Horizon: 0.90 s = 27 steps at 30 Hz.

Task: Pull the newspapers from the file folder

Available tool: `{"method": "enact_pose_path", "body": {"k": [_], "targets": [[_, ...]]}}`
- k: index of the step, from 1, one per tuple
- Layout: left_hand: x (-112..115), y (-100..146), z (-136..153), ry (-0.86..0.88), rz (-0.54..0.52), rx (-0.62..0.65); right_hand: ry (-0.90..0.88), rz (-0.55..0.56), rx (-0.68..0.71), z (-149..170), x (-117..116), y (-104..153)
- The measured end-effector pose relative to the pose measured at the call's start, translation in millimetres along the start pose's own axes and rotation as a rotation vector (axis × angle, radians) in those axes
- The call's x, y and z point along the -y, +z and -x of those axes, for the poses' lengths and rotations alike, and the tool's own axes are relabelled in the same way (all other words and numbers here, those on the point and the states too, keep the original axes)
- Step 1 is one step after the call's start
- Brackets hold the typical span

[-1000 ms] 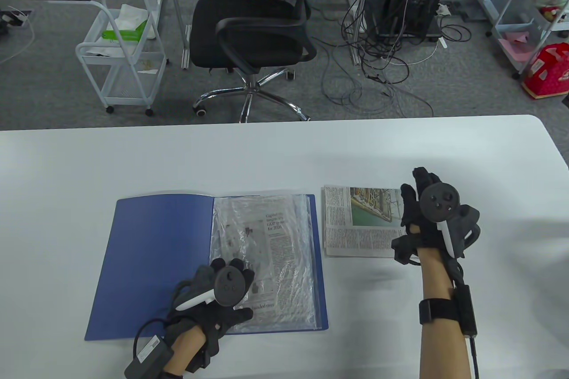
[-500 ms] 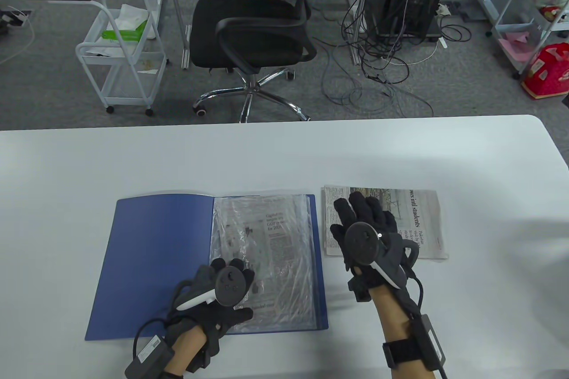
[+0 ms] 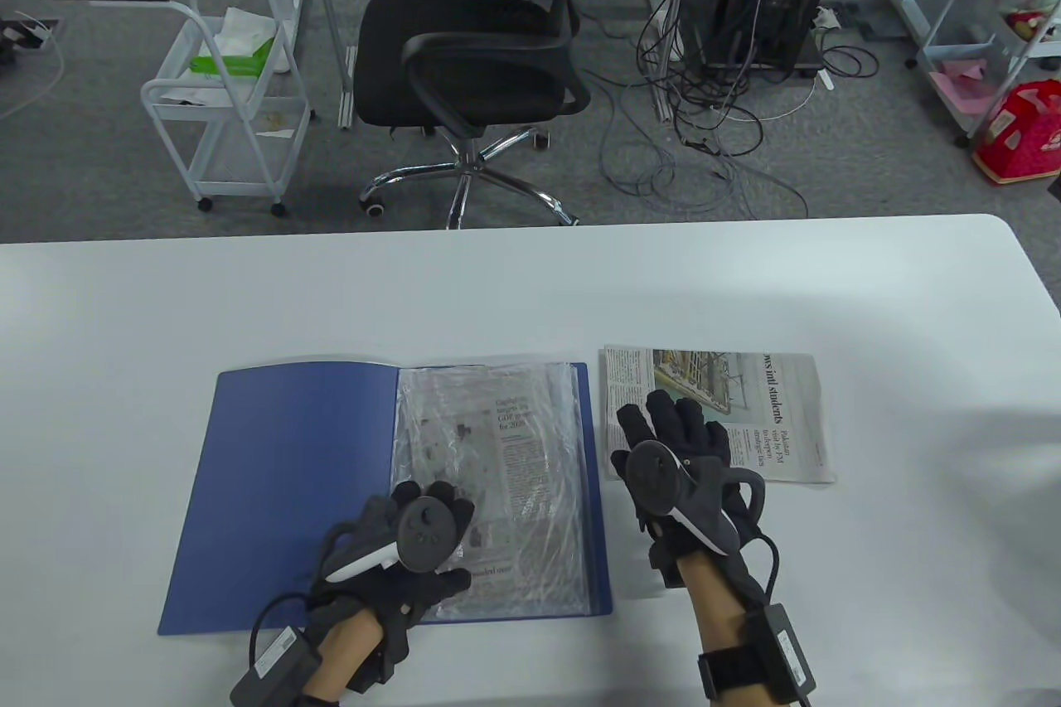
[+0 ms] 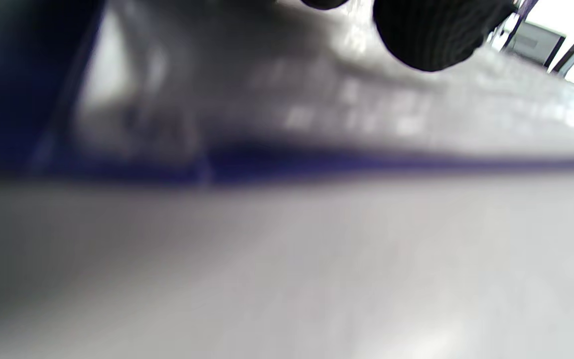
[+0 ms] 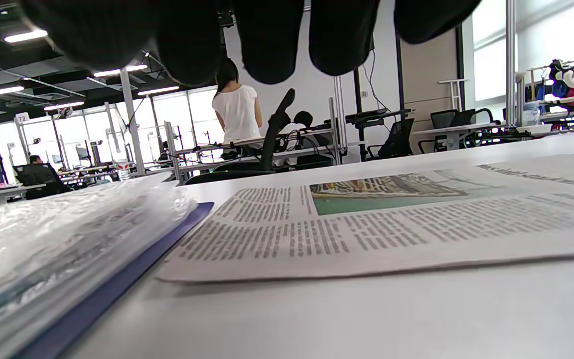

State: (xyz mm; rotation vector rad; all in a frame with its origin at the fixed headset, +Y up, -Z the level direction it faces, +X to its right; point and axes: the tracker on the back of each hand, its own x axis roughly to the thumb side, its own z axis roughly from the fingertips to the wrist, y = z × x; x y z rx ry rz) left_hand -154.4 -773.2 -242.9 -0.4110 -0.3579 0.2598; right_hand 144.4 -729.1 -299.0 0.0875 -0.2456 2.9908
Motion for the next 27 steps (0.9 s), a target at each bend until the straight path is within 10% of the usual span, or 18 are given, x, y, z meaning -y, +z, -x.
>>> {"method": "enact_pose_path", "body": {"k": [6, 18, 27], "targets": [[-36.5, 2.1, -37.9, 0.058, -0.203, 0.028, -0.038, 0.043, -0.006, 2.7, 10.1, -0.3], [21.6, -57.5, -75.1, 0.078, 0.099, -0.264, -0.059, 0.065, 0.015, 0.4, 16.2, 1.9], [-16.9, -32.9, -58.0, 0.136, -0.198, -0.283, -0.083, 0.067, 0.005, 2.9, 18.8, 1.5]]}}
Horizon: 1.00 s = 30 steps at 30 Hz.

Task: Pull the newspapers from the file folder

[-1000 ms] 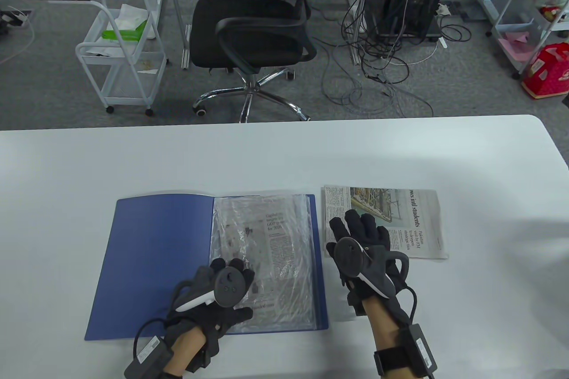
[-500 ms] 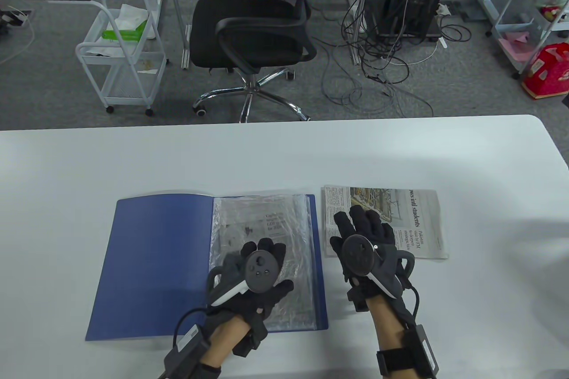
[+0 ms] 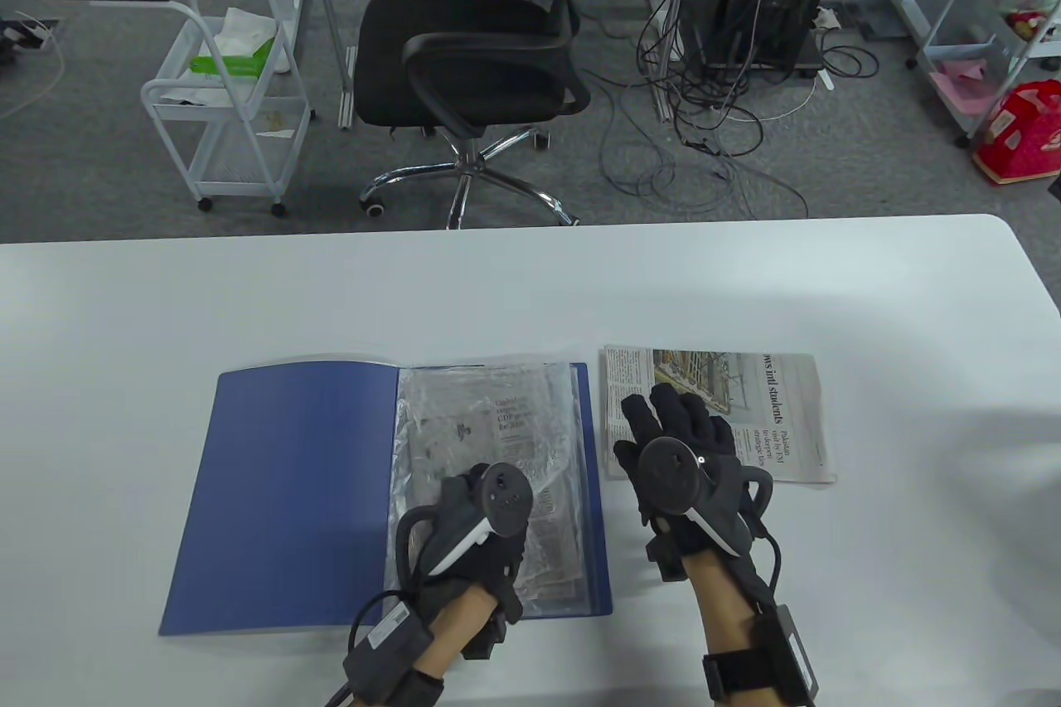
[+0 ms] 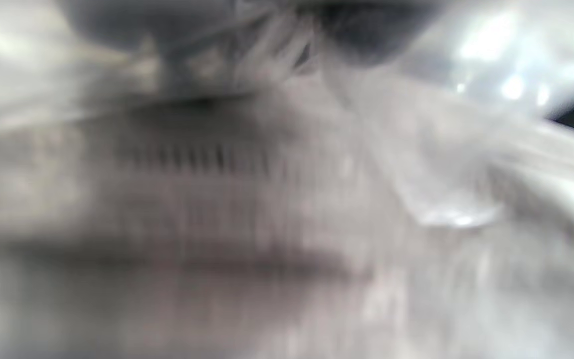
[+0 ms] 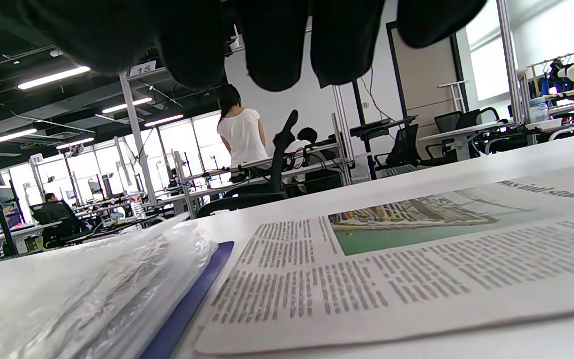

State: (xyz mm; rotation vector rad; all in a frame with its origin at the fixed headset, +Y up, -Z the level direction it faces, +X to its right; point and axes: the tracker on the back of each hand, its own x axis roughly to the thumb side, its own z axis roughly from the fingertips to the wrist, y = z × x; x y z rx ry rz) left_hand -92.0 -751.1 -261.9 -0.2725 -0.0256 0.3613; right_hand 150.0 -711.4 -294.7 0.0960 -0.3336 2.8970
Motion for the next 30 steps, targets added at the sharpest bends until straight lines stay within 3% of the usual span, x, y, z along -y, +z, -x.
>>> {"method": "enact_pose_path", "body": {"k": [4, 8, 14, 19, 30], "targets": [[-48.6, 22.9, 48.4, 0.291, -0.155, -0.044, -0.028, 0.023, -0.023, 7.8, 4.6, -0.7], [-72.3, 43.6, 101.4, 0.426, -0.222, -0.155, -0.043, 0.026, -0.041, 11.5, 5.2, -1.6], [-69.1, 54.5, 156.1, 0.492, -0.255, -0.251, -0.033, 0.023, -0.046, 15.2, 3.7, -0.7], [-64.5, 53.9, 183.2, 0.406, -0.221, -0.385, -0.024, 0.008, -0.055, 18.9, -0.5, -0.7], [-56.6, 51.1, 211.6, 0.314, -0.103, -0.536, -0.007, -0.028, -0.074, 24.2, -7.6, -1.1]]}}
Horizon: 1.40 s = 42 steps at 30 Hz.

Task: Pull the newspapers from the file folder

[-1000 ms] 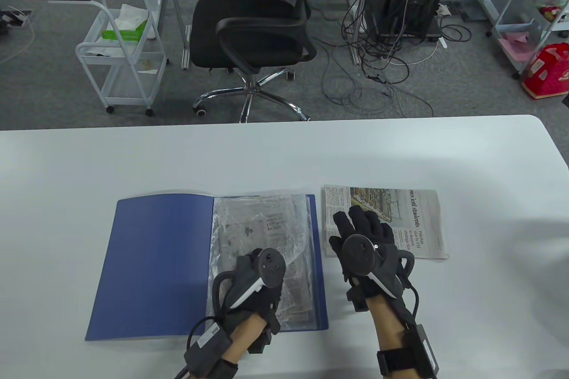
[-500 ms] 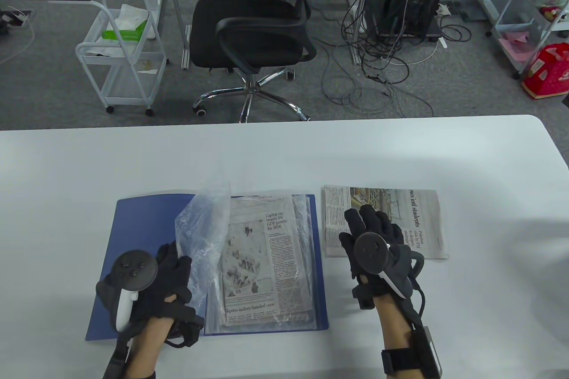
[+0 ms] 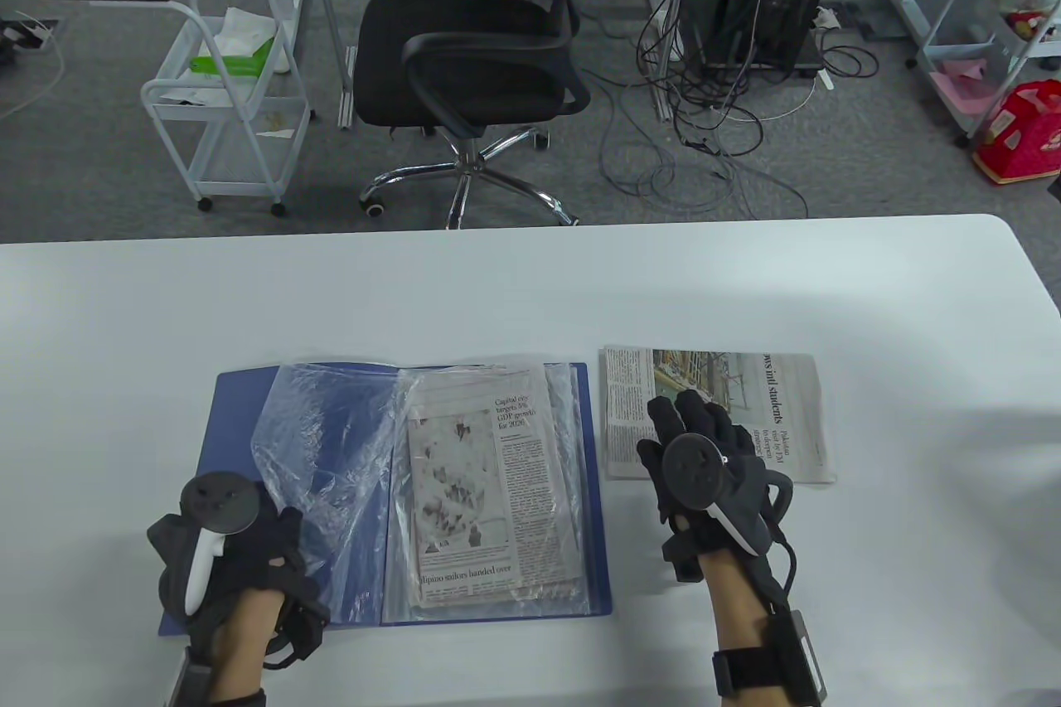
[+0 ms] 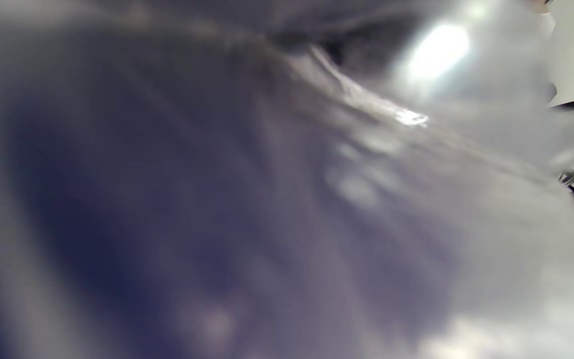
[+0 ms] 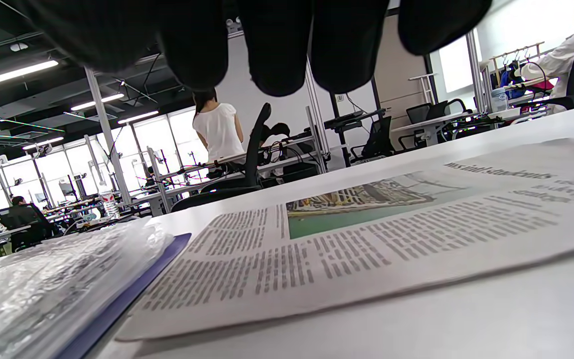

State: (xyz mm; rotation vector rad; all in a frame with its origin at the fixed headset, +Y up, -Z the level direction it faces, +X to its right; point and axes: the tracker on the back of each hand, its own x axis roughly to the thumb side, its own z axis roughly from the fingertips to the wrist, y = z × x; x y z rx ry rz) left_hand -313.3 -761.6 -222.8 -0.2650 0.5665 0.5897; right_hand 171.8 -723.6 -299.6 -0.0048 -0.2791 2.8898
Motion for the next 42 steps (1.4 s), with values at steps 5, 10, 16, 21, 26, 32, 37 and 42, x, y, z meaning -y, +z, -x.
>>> {"method": "enact_pose_path", "body": {"k": [5, 10, 16, 21, 26, 32, 37, 42], "targets": [[-4.9, 0.4, 4.4, 0.004, -0.002, -0.011, -0.002, -0.001, -0.002, -0.1, 0.7, 0.1], [-20.6, 12.1, -0.3, 0.098, -0.095, 0.052, -0.009, 0.001, -0.006, 0.7, 0.6, -0.7], [-42.2, 36.2, -17.0, 0.178, -0.215, 0.192, -0.012, 0.006, -0.006, 1.2, 0.7, -1.2], [-53.0, 51.4, -29.4, 0.195, -0.279, 0.314, -0.019, 0.013, -0.008, 2.6, 1.6, -1.6], [-53.4, 66.1, -48.2, 0.088, -0.323, 0.414, -0.018, 0.015, -0.008, 3.2, 2.5, -1.6], [-37.1, 86.1, -81.0, -0.086, -0.352, 0.578, -0.020, 0.016, -0.010, 3.9, 3.0, -1.7], [2.9, 96.1, -112.1, -0.270, -0.244, 0.781, -0.018, 0.013, -0.007, 3.5, 2.9, -1.5], [71.1, 83.3, -128.3, -0.518, 0.103, 0.874, -0.014, 0.000, 0.011, -0.9, 0.1, -0.9]]}}
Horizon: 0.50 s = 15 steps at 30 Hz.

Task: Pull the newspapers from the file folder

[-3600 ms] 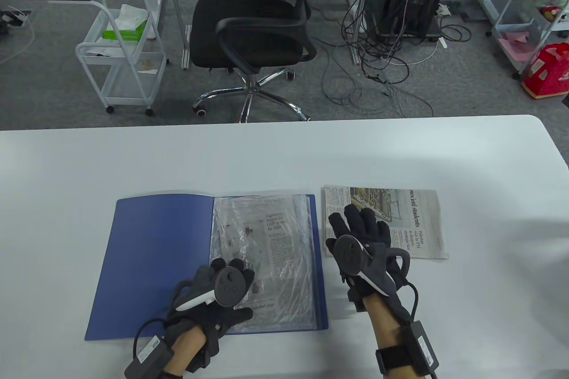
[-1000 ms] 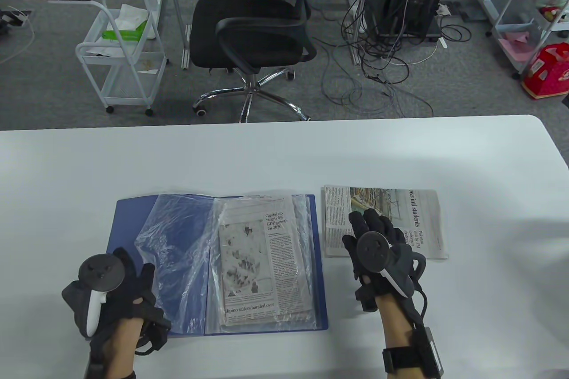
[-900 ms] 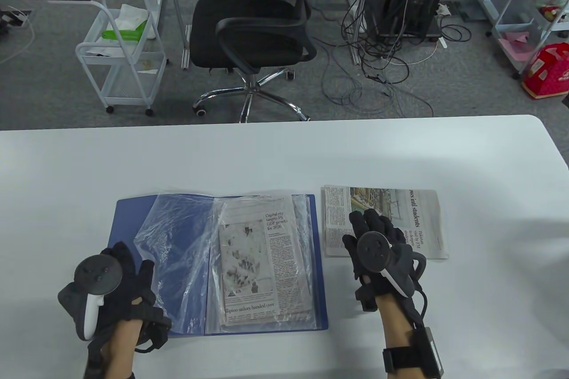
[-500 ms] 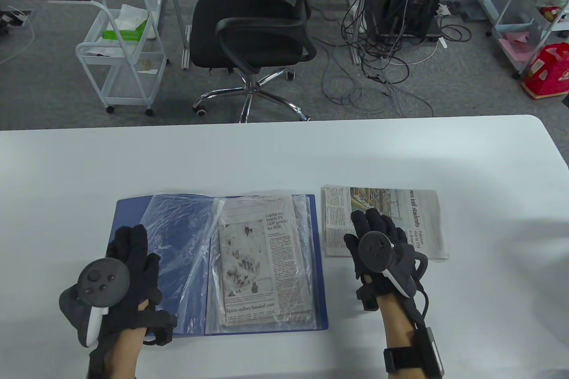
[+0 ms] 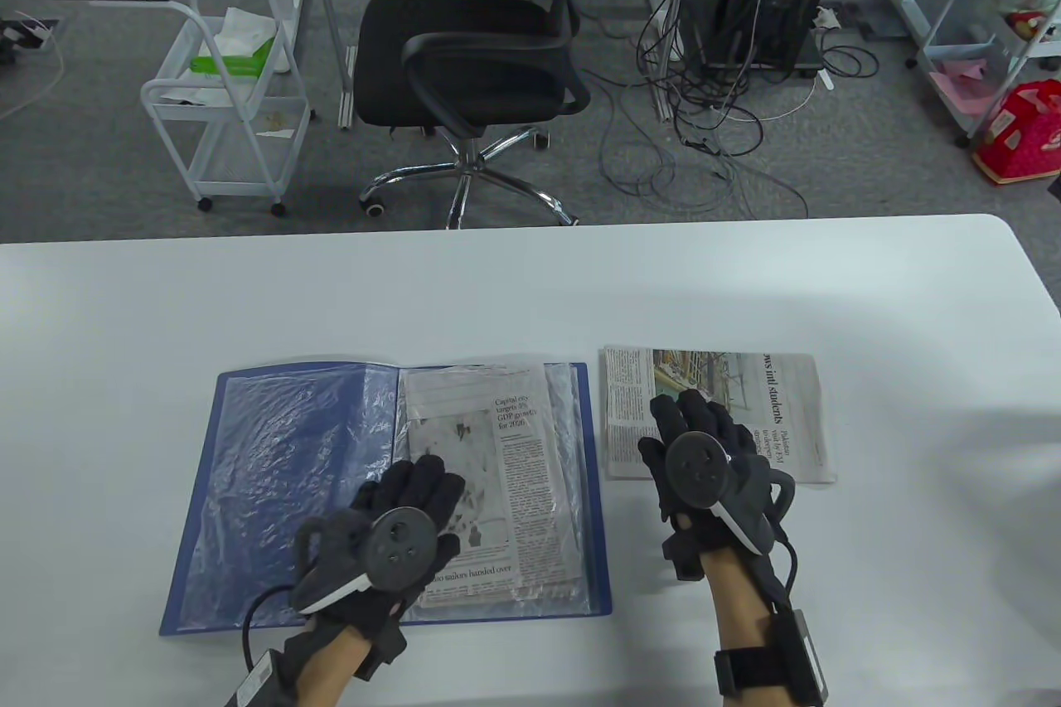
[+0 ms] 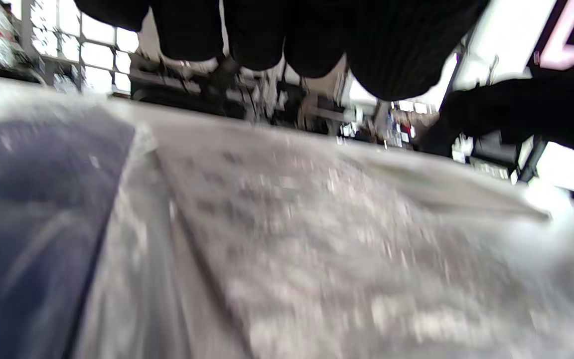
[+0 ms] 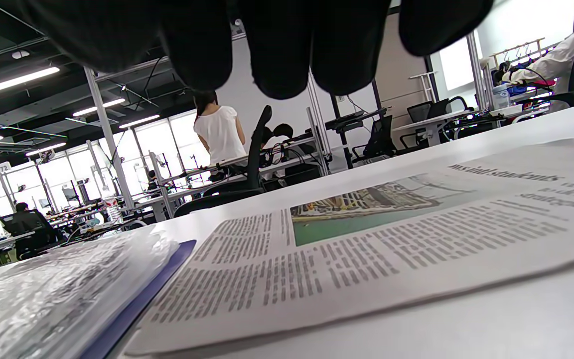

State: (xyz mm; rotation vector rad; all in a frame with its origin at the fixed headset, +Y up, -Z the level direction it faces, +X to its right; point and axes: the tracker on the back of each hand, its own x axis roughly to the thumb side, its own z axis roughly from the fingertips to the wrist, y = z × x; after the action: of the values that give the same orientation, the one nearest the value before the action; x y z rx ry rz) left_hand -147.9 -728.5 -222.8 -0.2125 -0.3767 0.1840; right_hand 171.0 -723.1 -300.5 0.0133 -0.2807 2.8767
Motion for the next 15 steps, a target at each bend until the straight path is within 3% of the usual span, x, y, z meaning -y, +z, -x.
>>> {"method": "enact_pose_path", "body": {"k": [3, 6, 11, 15], "targets": [[32.0, -15.0, 0.8, -0.005, 0.249, -0.003, 0.017, -0.012, 0.012, -4.2, -2.7, 0.1], [48.3, -19.5, 3.6, -0.016, 0.323, -0.012, 0.033, -0.025, 0.020, -9.3, -5.8, -0.1], [48.5, -18.8, 1.2, -0.054, 0.299, -0.020, 0.041, -0.045, 0.045, -25.3, -8.6, -0.3], [48.3, -18.7, -0.9, -0.066, 0.292, -0.026, 0.007, -0.073, 0.084, -56.2, -11.9, -11.5]]}}
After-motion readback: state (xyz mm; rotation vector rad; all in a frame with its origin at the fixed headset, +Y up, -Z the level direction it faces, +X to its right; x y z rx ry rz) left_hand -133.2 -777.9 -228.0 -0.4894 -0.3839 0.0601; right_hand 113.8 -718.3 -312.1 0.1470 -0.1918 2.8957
